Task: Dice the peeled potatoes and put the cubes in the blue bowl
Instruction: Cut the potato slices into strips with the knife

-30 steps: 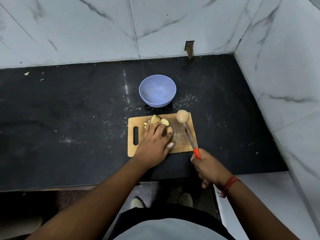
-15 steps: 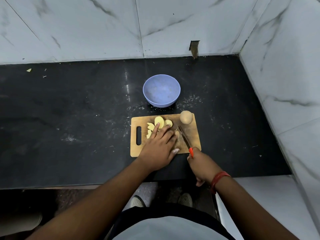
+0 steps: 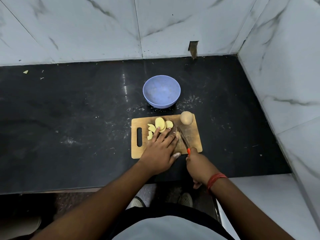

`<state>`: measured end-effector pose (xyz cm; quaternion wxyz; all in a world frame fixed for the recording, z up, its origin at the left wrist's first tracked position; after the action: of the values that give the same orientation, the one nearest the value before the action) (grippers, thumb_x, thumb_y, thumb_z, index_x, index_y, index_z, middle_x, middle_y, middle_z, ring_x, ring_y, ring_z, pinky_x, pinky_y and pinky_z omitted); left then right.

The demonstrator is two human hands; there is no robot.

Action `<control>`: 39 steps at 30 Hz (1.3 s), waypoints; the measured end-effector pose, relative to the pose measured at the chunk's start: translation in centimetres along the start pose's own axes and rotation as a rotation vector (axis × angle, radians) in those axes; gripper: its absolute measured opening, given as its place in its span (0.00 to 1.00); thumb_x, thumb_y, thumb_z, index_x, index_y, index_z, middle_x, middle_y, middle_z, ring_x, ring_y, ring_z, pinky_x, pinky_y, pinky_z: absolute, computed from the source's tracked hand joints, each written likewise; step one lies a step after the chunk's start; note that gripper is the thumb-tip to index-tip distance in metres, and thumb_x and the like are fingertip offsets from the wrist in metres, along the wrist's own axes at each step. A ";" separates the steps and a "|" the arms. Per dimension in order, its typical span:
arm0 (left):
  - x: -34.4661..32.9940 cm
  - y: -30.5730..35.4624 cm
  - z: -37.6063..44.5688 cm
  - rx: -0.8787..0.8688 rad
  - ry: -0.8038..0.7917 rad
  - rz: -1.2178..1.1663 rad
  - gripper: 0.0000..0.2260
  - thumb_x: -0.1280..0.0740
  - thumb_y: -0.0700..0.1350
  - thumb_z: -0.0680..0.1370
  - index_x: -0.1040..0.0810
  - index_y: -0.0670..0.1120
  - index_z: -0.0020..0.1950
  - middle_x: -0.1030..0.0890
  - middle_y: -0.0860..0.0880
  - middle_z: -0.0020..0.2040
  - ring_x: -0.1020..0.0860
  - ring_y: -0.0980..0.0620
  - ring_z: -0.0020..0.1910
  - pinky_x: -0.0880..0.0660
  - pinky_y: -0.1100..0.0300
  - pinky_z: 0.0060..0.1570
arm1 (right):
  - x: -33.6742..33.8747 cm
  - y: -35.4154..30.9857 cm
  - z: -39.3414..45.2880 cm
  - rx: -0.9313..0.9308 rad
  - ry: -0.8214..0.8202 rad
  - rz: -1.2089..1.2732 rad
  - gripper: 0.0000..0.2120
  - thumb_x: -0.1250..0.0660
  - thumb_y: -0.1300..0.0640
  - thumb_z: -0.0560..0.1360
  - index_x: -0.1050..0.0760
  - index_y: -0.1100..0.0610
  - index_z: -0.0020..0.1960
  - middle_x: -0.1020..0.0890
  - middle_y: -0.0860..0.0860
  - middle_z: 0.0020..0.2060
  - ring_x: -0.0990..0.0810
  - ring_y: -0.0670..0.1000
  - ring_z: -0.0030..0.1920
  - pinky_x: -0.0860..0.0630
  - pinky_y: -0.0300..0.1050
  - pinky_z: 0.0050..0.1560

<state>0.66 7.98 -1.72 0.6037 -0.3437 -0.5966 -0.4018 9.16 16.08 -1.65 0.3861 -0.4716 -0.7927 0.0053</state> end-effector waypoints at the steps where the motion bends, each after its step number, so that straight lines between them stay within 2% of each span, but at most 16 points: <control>1: 0.0 -0.1 -0.1 -0.003 -0.001 0.001 0.30 0.48 0.61 0.83 0.33 0.44 0.78 0.32 0.45 0.77 0.43 0.43 0.79 0.54 0.39 0.78 | -0.1 0.0 0.1 0.000 0.001 -0.011 0.10 0.48 0.60 0.81 0.40 0.55 0.63 0.25 0.56 0.39 0.19 0.56 0.34 0.19 0.52 0.28; 4: -0.2 -0.3 -0.2 -0.014 -0.010 0.007 0.30 0.49 0.61 0.83 0.34 0.44 0.78 0.33 0.45 0.78 0.43 0.43 0.80 0.54 0.39 0.78 | -0.1 -0.2 0.4 0.040 0.050 -0.112 0.14 0.47 0.60 0.81 0.39 0.59 0.66 0.28 0.51 0.34 0.24 0.53 0.36 0.27 0.47 0.36; 7: -0.4 -0.5 -0.2 -0.021 -0.013 0.006 0.30 0.49 0.61 0.84 0.34 0.43 0.78 0.33 0.45 0.78 0.44 0.43 0.80 0.53 0.39 0.78 | 0.0 -0.3 0.5 0.060 0.080 -0.129 0.14 0.47 0.61 0.81 0.39 0.59 0.66 0.29 0.50 0.34 0.26 0.52 0.36 0.31 0.44 0.36; 11: -0.4 -0.4 -0.3 -0.029 0.005 -0.002 0.29 0.48 0.60 0.84 0.33 0.43 0.77 0.31 0.44 0.77 0.42 0.43 0.79 0.50 0.38 0.77 | -0.3 -0.4 0.4 0.074 0.092 -0.154 0.13 0.47 0.60 0.81 0.38 0.60 0.65 0.25 0.55 0.41 0.24 0.54 0.40 0.30 0.45 0.39; 16: -0.8 -0.6 -0.6 -0.034 0.006 -0.006 0.28 0.47 0.60 0.84 0.33 0.43 0.78 0.31 0.44 0.76 0.41 0.44 0.79 0.50 0.38 0.78 | -0.4 -0.4 0.3 0.093 0.108 -0.168 0.13 0.47 0.61 0.80 0.38 0.59 0.64 0.27 0.52 0.38 0.24 0.54 0.38 0.29 0.46 0.38; 20: -0.6 -0.6 -0.5 -0.039 0.022 -0.010 0.28 0.47 0.59 0.84 0.33 0.43 0.77 0.30 0.45 0.76 0.41 0.44 0.79 0.49 0.38 0.77 | -0.7 -0.3 0.3 0.071 0.084 -0.177 0.13 0.47 0.62 0.80 0.39 0.60 0.65 0.23 0.56 0.43 0.21 0.56 0.42 0.27 0.48 0.38; 24: -0.6 -0.6 -0.5 -0.039 0.029 -0.008 0.28 0.46 0.59 0.84 0.32 0.43 0.77 0.29 0.45 0.75 0.40 0.44 0.79 0.50 0.38 0.77 | -1.0 -0.2 0.7 0.033 0.064 -0.184 0.14 0.46 0.64 0.79 0.39 0.61 0.64 0.25 0.54 0.40 0.24 0.53 0.36 0.30 0.47 0.33; 28: -0.5 -0.6 -0.4 -0.043 0.041 -0.002 0.27 0.46 0.59 0.84 0.30 0.43 0.76 0.28 0.45 0.74 0.39 0.43 0.78 0.50 0.38 0.78 | -1.4 -0.2 0.9 0.011 0.055 -0.202 0.16 0.46 0.65 0.78 0.40 0.62 0.66 0.23 0.56 0.43 0.24 0.54 0.39 0.31 0.47 0.37; 31: -0.4 -0.5 -0.3 -0.045 0.056 -0.003 0.26 0.45 0.58 0.84 0.29 0.43 0.75 0.28 0.44 0.74 0.39 0.43 0.78 0.50 0.38 0.78 | -1.6 -0.5 0.9 0.030 0.054 -0.213 0.18 0.45 0.64 0.78 0.40 0.62 0.68 0.22 0.58 0.49 0.21 0.56 0.45 0.25 0.49 0.41; 34: -0.2 -0.4 -0.4 -0.049 0.071 0.001 0.26 0.45 0.58 0.84 0.28 0.43 0.74 0.30 0.44 0.75 0.38 0.43 0.78 0.50 0.38 0.78 | -1.2 -0.2 0.7 0.041 0.098 -0.200 0.18 0.45 0.64 0.78 0.40 0.61 0.68 0.27 0.52 0.37 0.25 0.50 0.35 0.31 0.43 0.31; 36: -0.2 -0.4 -0.5 -0.050 0.074 -0.002 0.25 0.44 0.58 0.84 0.28 0.43 0.74 0.31 0.44 0.76 0.39 0.43 0.78 0.49 0.38 0.77 | -1.1 0.1 0.6 0.040 0.111 -0.172 0.17 0.46 0.64 0.79 0.41 0.60 0.67 0.28 0.51 0.37 0.25 0.50 0.34 0.29 0.46 0.32; 39: -0.2 -0.4 -0.4 -0.044 0.070 -0.007 0.25 0.44 0.58 0.84 0.28 0.43 0.74 0.31 0.45 0.76 0.38 0.43 0.78 0.48 0.38 0.77 | -0.8 0.1 0.5 0.052 0.109 -0.168 0.16 0.46 0.64 0.79 0.40 0.60 0.66 0.24 0.55 0.41 0.21 0.55 0.40 0.25 0.49 0.38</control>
<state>0.46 7.45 -1.98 0.6151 -0.3408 -0.5672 -0.4287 9.14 15.65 -2.52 0.4400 -0.3927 -0.8070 -0.0323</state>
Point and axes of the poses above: each hand's wrist, its own z-axis towards the middle knuckle, its own x-axis out of the back of the hand, y = z × x, the point moved 10 cm from there along z, towards the middle knuckle
